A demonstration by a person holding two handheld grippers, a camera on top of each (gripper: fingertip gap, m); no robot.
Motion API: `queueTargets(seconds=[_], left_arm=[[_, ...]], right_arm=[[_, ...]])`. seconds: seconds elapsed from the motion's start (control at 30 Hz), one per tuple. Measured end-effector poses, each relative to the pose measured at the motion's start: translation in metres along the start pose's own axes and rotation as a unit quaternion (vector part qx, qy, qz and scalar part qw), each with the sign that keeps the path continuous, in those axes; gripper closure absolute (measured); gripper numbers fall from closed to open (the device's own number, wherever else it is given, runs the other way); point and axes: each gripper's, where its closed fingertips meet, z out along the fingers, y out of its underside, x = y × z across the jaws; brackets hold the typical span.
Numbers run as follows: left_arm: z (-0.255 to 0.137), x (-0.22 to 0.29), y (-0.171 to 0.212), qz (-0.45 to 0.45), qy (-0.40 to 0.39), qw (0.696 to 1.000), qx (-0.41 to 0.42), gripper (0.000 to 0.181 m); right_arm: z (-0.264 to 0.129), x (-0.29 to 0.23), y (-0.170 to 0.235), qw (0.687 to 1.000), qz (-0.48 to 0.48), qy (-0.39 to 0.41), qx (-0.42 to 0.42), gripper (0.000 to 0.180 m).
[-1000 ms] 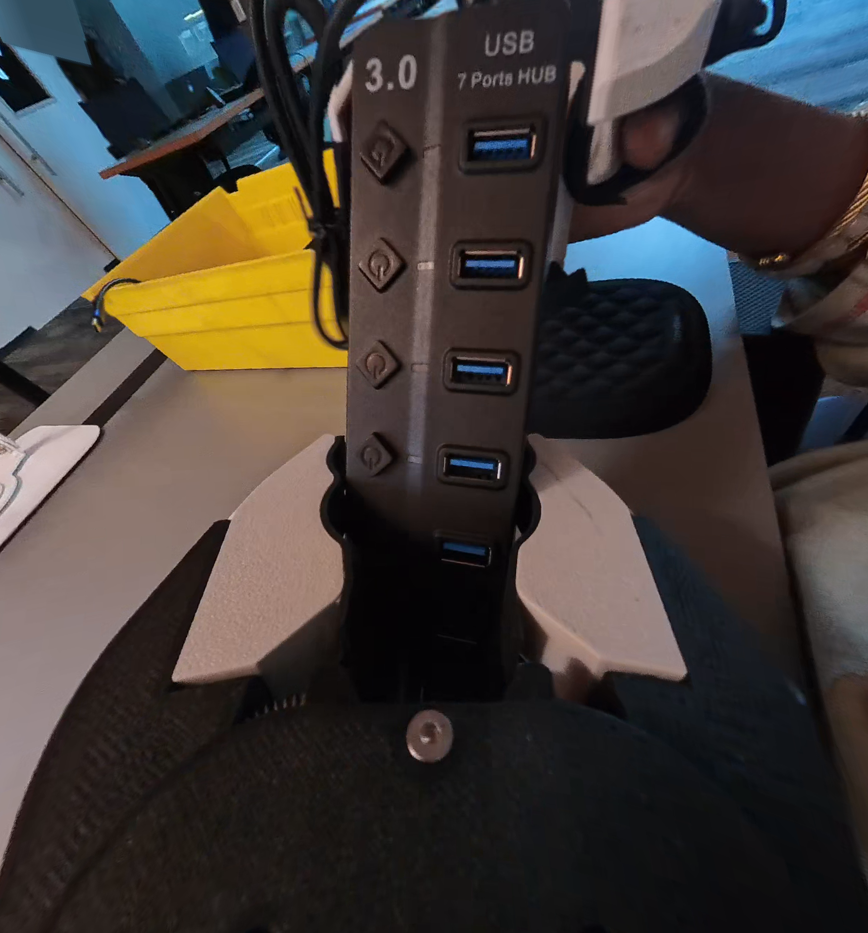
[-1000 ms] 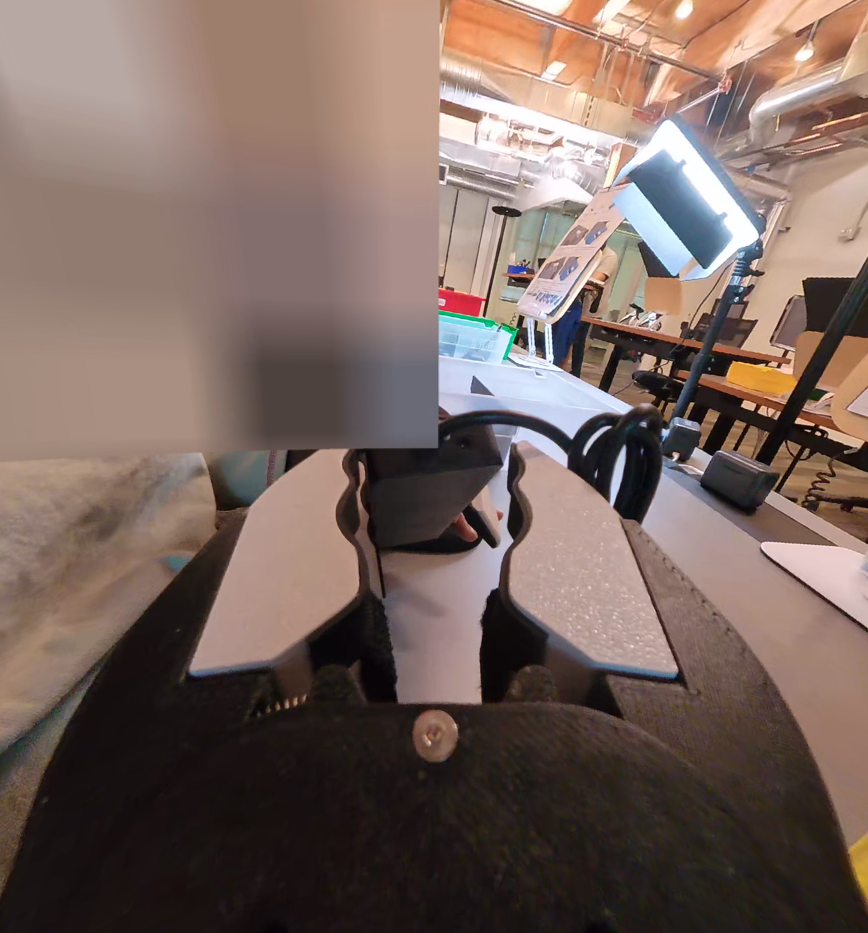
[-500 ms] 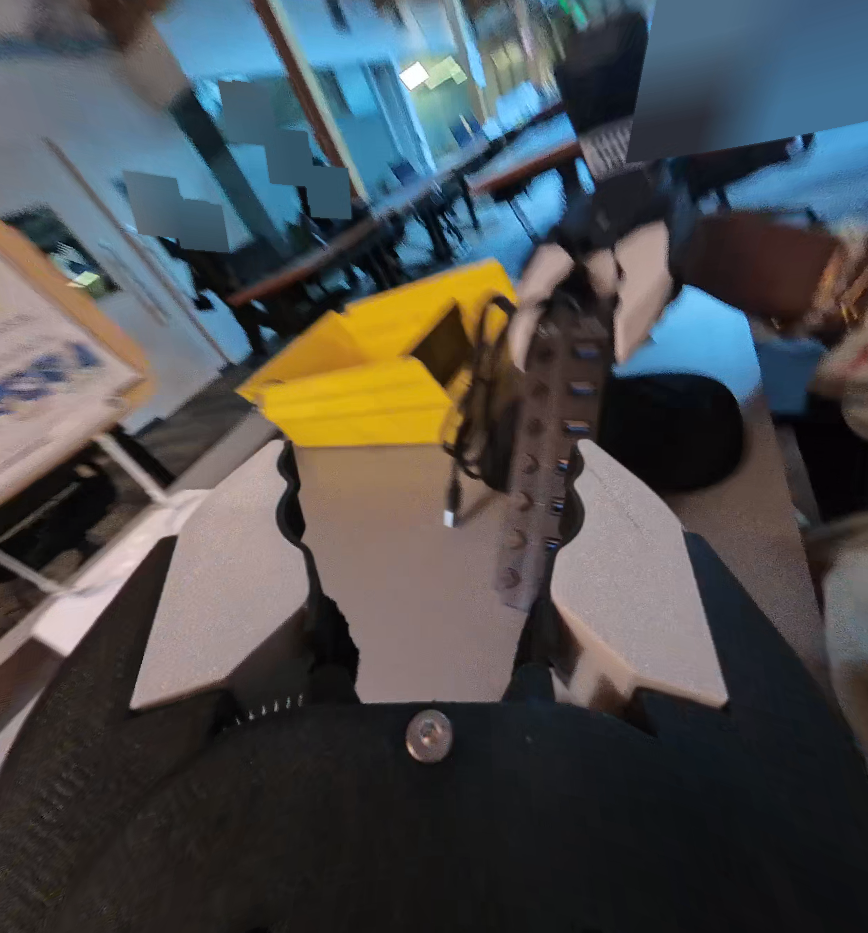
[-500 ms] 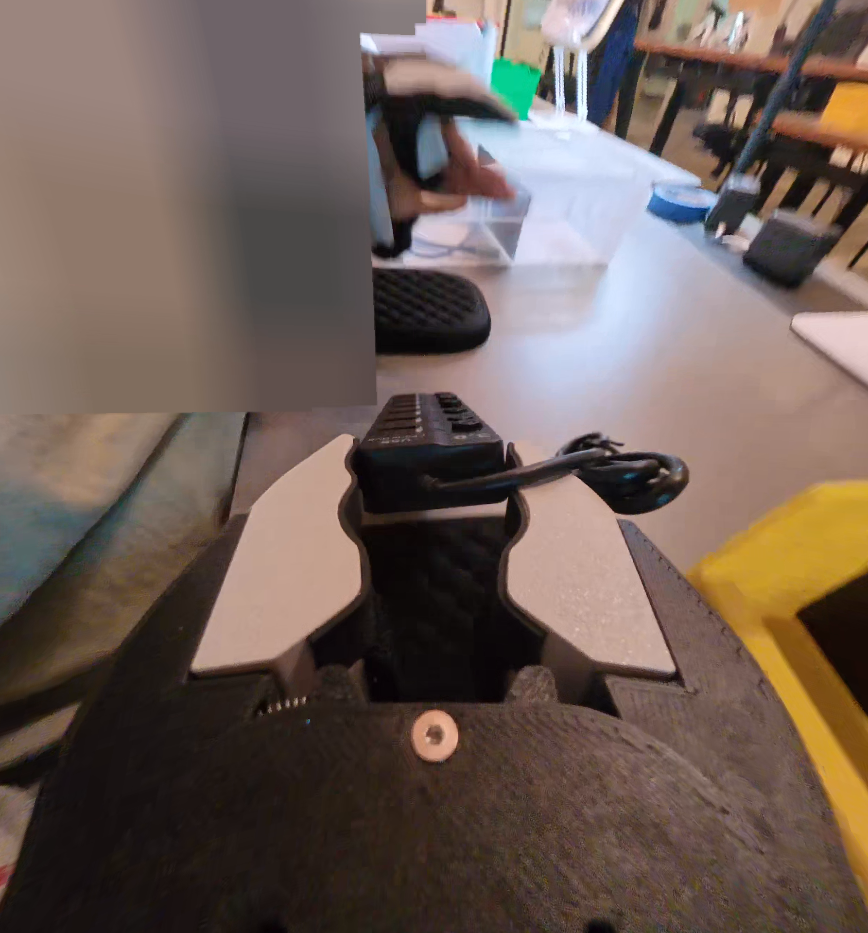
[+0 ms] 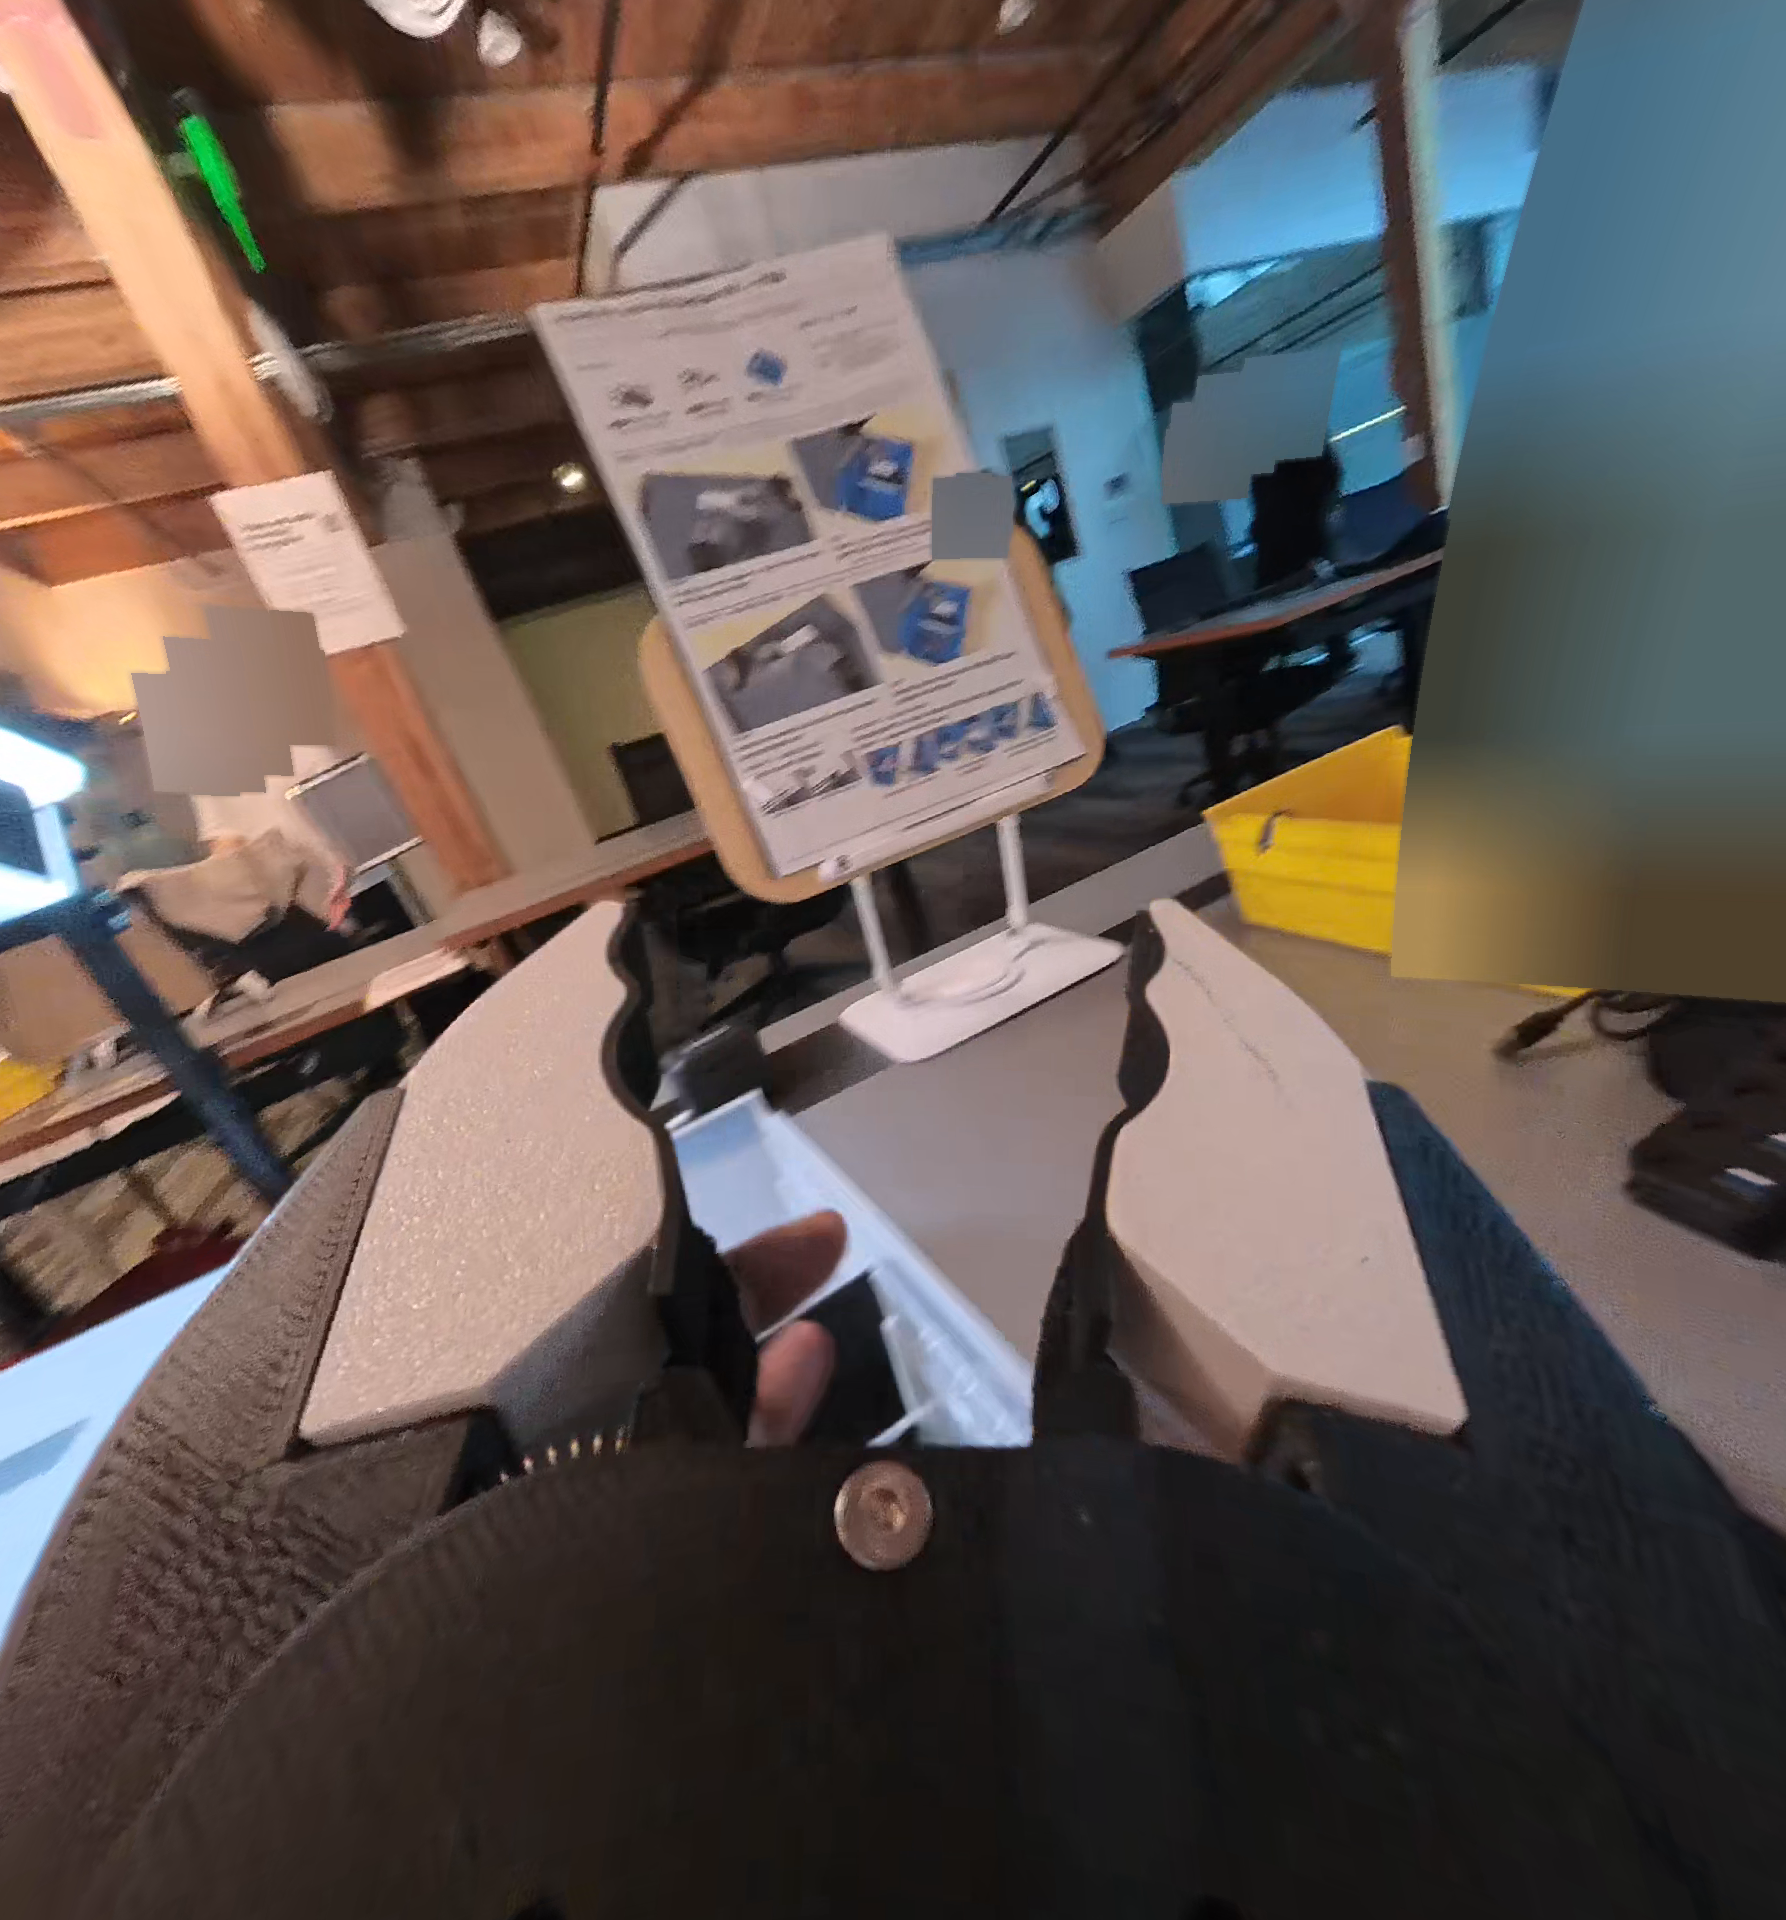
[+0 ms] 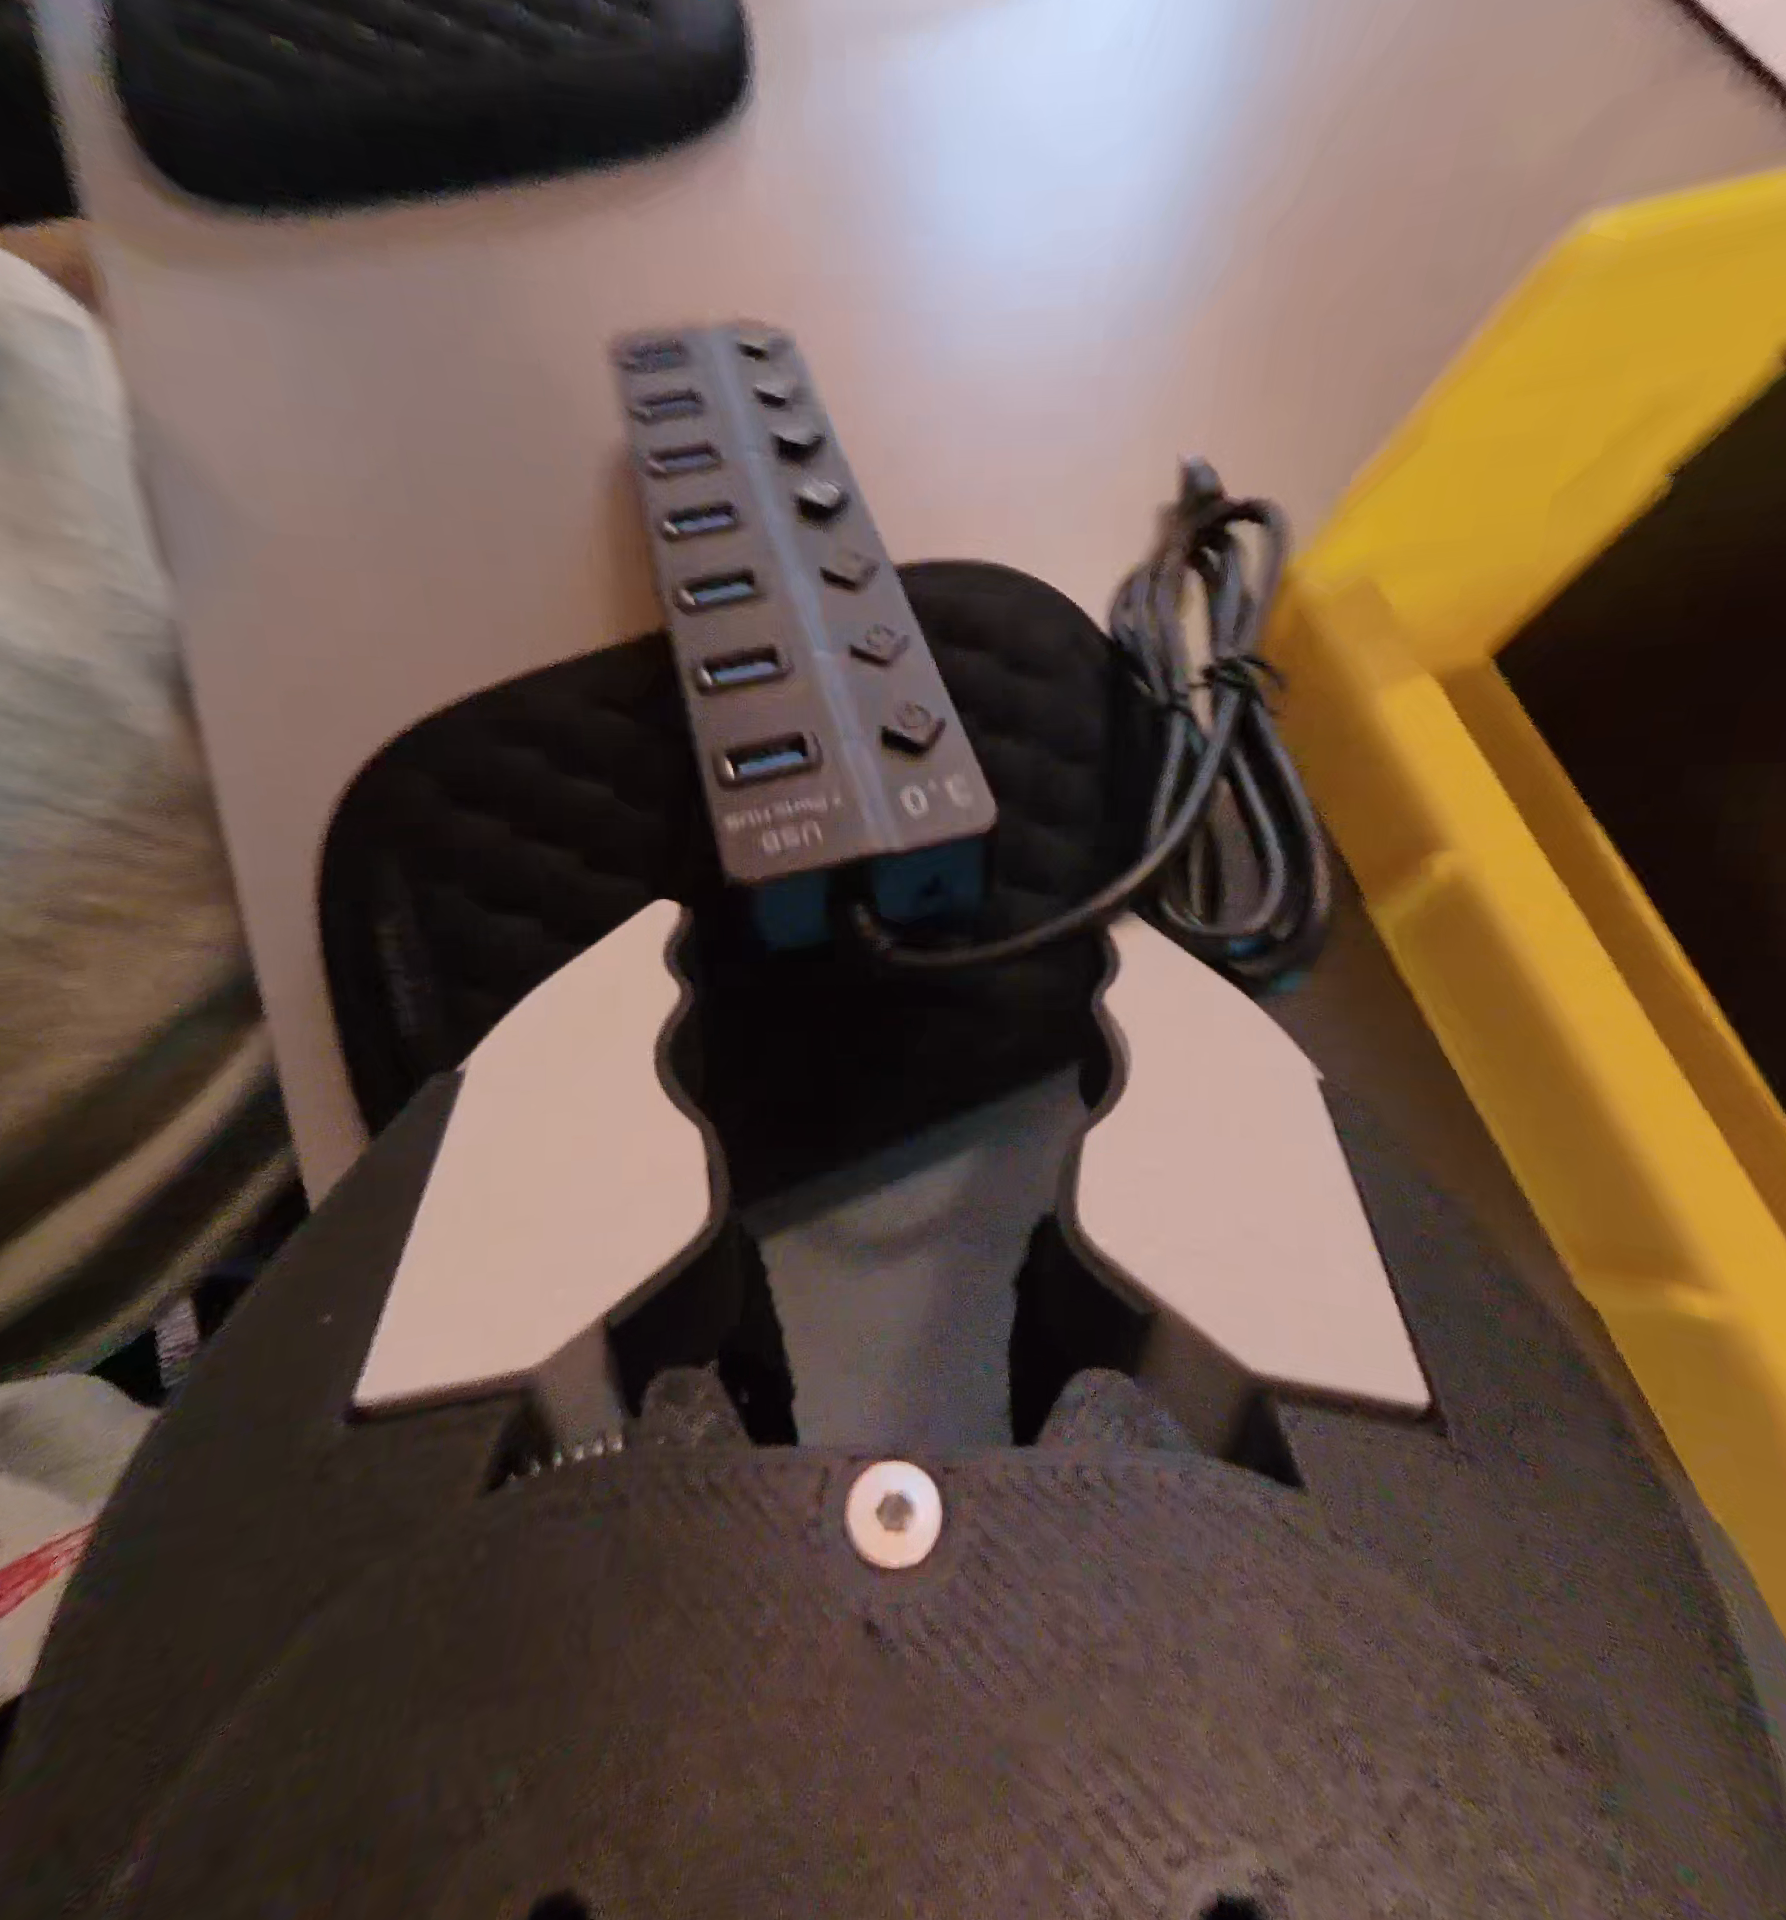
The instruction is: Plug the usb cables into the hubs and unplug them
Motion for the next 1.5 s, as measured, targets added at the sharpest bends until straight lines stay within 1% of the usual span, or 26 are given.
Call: queueTargets(seconds=[0.07, 0.17, 0.2, 0.23, 0.27, 0.33, 0.37, 0.43, 0.5, 0.63, 0.7, 0.83, 0.93, 0.97, 1.03, 1.13, 1.17, 1.23, 1.3, 1.4, 1.5], left_arm=[[-0.01, -0.023, 0.008, 0.001, -0.045, 0.999, -0.024, 0.098], [-0.02, -0.052, 0.038, 0.004, -0.103, 0.99, -0.097, 0.116], [-0.02, -0.055, 0.055, -0.004, -0.099, 0.986, -0.137, 0.12], [-0.019, -0.051, 0.077, -0.019, -0.075, 0.979, -0.19, 0.122], [-0.019, -0.046, 0.101, -0.04, -0.047, 0.967, -0.247, 0.123], [-0.022, -0.038, 0.145, -0.108, -0.01, 0.929, -0.353, 0.123], [-0.023, -0.038, 0.161, -0.143, -0.013, 0.911, -0.387, 0.123], [-0.018, -0.038, 0.18, -0.191, -0.017, 0.888, -0.417, 0.126], [-0.015, -0.037, 0.2, -0.206, -0.019, 0.863, -0.461, 0.127], [-0.019, -0.029, 0.245, -0.196, -0.006, 0.793, -0.577, 0.121], [-0.016, -0.026, 0.258, -0.199, -0.005, 0.772, -0.604, 0.119], [-0.01, -0.026, 0.261, -0.194, -0.022, 0.762, -0.617, 0.12], [-0.014, -0.024, 0.269, -0.175, -0.025, 0.741, -0.648, 0.124], [-0.012, -0.024, 0.269, -0.175, -0.024, 0.742, -0.646, 0.139], [-0.012, -0.029, 0.27, -0.172, -0.035, 0.742, -0.647, 0.155], [-0.023, -0.039, 0.27, -0.145, -0.053, 0.738, -0.657, 0.166], [-0.026, -0.042, 0.267, -0.144, -0.061, 0.745, -0.649, 0.168], [-0.027, -0.048, 0.255, -0.152, -0.08, 0.776, -0.607, 0.173], [-0.024, -0.058, 0.232, -0.156, -0.098, 0.819, -0.543, 0.174], [-0.015, -0.075, 0.184, -0.158, -0.129, 0.888, -0.411, 0.176], [-0.01, -0.085, 0.133, -0.118, -0.146, 0.941, -0.283, 0.176]], right_arm=[[-0.013, 0.009, -0.005, 0.999, 0.006, 0.041, 0.012, 0.099], [-0.042, 0.024, -0.029, 0.989, -0.003, 0.118, 0.085, 0.091], [-0.052, 0.027, -0.039, 0.983, -0.014, 0.141, 0.115, 0.089], [-0.061, 0.028, -0.048, 0.976, -0.029, 0.159, 0.144, 0.089], [-0.07, 0.027, -0.058, 0.969, -0.047, 0.173, 0.172, 0.089], [-0.085, 0.023, -0.076, 0.952, -0.08, 0.198, 0.218, 0.089], [-0.09, 0.02, -0.084, 0.947, -0.089, 0.205, 0.233, 0.089], [-0.098, 0.015, -0.095, 0.938, -0.103, 0.218, 0.249, 0.089], [-0.103, 0.011, -0.105, 0.93, -0.119, 0.232, 0.26, 0.09], [-0.108, 0.003, -0.118, 0.919, -0.136, 0.243, 0.278, 0.091], [-0.11, 0.001, -0.122, 0.916, -0.141, 0.245, 0.286, 0.093], [-0.113, 0.001, -0.124, 0.911, -0.139, 0.247, 0.298, 0.095], [-0.112, 0.004, -0.123, 0.911, -0.132, 0.248, 0.302, 0.097], [-0.111, 0.005, -0.122, 0.911, -0.131, 0.251, 0.301, 0.097], [-0.111, 0.007, -0.121, 0.91, -0.131, 0.259, 0.296, 0.097], [-0.111, 0.01, -0.118, 0.91, -0.134, 0.271, 0.284, 0.098], [-0.112, 0.011, -0.118, 0.909, -0.135, 0.277, 0.281, 0.099], [-0.113, 0.013, -0.118, 0.906, -0.135, 0.287, 0.279, 0.101], [-0.114, 0.013, -0.119, 0.905, -0.135, 0.288, 0.283, 0.103], [-0.112, 0.013, -0.12, 0.904, -0.133, 0.286, 0.288, 0.104], [-0.107, 0.011, -0.123, 0.905, -0.136, 0.279, 0.291, 0.104]])
